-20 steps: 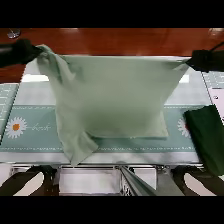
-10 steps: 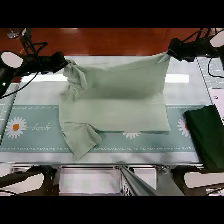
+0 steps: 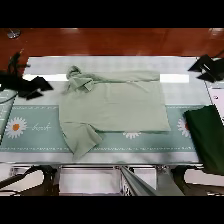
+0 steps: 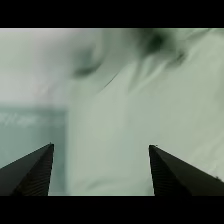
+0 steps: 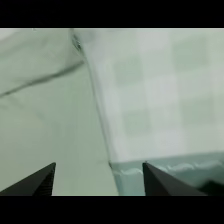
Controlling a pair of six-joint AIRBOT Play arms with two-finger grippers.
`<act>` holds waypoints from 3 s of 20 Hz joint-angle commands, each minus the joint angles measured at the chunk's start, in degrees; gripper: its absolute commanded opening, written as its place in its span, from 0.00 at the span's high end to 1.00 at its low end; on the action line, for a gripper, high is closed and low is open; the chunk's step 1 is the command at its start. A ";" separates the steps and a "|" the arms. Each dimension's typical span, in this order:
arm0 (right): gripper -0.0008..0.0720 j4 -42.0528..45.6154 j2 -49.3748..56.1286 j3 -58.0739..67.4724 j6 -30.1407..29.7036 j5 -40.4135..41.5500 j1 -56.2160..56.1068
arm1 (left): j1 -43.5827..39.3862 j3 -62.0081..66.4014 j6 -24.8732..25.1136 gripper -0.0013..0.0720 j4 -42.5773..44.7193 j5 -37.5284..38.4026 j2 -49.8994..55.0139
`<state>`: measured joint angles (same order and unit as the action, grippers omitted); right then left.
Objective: Fold the shirts.
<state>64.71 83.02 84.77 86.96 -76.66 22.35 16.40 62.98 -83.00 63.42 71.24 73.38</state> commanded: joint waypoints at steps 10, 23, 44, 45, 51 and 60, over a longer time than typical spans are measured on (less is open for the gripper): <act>0.13 -22.25 -35.32 -55.04 -13.49 9.05 5.16 | 17.86 -42.07 14.78 0.03 -19.28 -4.02 -17.84; 0.13 -26.84 -35.32 -54.21 -12.46 9.62 5.79 | 7.34 -43.89 25.51 0.29 -34.07 -16.13 -8.94; 0.25 -15.34 -12.79 -50.93 -0.04 17.97 -9.62 | 5.64 -35.56 27.91 0.95 -33.99 -8.24 -8.41; 0.50 -15.34 -10.91 -49.05 -0.04 17.73 -10.56 | 5.64 -35.54 27.91 0.95 -33.97 -8.41 -8.41; 0.97 -14.64 -9.84 -27.08 -3.15 9.46 -12.22 | 5.60 -23.15 25.20 0.95 -40.72 -3.08 -10.01; 0.97 -1.31 -26.16 31.04 1.09 2.89 -12.15 | 6.08 43.52 4.96 0.95 -22.36 1.42 -18.53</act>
<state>57.34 62.78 102.13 86.76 -71.44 10.24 22.35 86.21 -68.69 27.42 70.30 57.17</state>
